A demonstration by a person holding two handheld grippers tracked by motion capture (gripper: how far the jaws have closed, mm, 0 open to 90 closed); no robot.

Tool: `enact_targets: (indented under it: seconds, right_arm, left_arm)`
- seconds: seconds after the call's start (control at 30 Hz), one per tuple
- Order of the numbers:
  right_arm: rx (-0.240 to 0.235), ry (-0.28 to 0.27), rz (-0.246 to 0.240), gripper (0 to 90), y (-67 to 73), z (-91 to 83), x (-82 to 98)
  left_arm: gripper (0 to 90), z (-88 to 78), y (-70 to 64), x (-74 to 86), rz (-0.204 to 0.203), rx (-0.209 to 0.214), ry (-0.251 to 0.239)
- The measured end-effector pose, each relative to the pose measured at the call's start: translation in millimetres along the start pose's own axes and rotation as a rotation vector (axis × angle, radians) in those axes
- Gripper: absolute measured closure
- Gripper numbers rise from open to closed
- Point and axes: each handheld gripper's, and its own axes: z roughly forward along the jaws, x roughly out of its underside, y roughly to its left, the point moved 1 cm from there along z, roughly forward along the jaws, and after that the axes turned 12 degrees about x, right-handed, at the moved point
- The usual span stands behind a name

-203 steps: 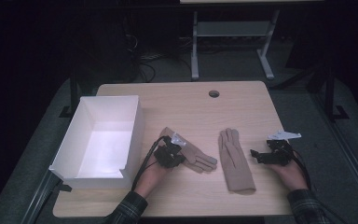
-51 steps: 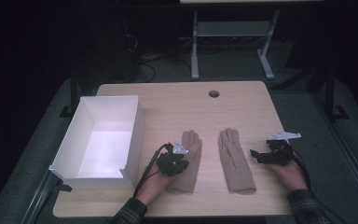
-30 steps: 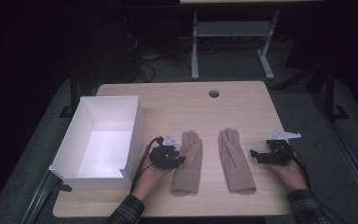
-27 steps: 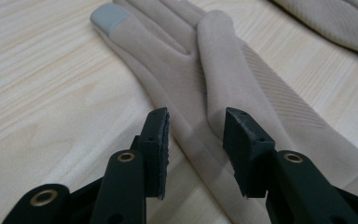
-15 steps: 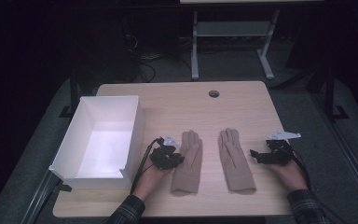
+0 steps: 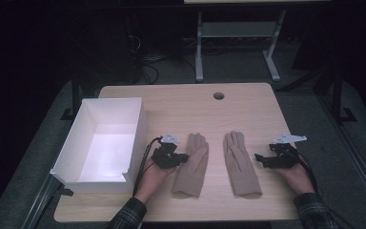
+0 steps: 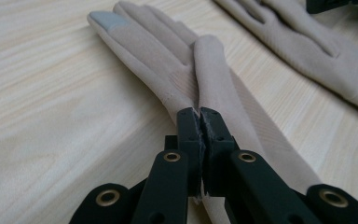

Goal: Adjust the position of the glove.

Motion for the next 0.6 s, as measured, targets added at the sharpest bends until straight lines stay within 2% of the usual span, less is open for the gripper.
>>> enact_targets:
  seconds: [0.1, 0.17, 0.23, 0.37, 0.5, 0.6]
  right_arm:
    - [-0.091, -0.014, -0.025, 57.4, 5.1, -11.3, -2.8]
    - [-0.138, -0.012, -0.051, 70.4, 11.3, -17.6, -3.1]
    - [-0.176, -0.011, -0.07, 79.5, 19.0, -21.8, -3.7]
    - [-0.21, 0.003, -0.14, 89.0, 32.3, -23.7, -6.2]
    - [-0.246, 0.028, -0.159, 89.9, 40.1, -20.3, -6.6]
    - [-0.268, 0.022, -0.171, 89.8, 46.0, -18.4, -8.1]
  left_arm:
    - [87.5, -1.4, -0.6, -2.4, 0.005, 0.015, -0.01]
    - [87.5, -2.8, -1.4, -4.2, 0.008, 0.021, -0.024]
    - [87.5, -3.9, -2.1, -5.5, 0.003, 0.025, -0.04]
    - [87.5, -6.9, -2.5, -8.1, 0.004, 0.029, -0.06]
    - [87.5, -8.3, -2.8, -11.7, 0.009, 0.038, -0.076]
    - [87.5, -8.4, -4.1, -14.6, 0.014, 0.045, -0.079]
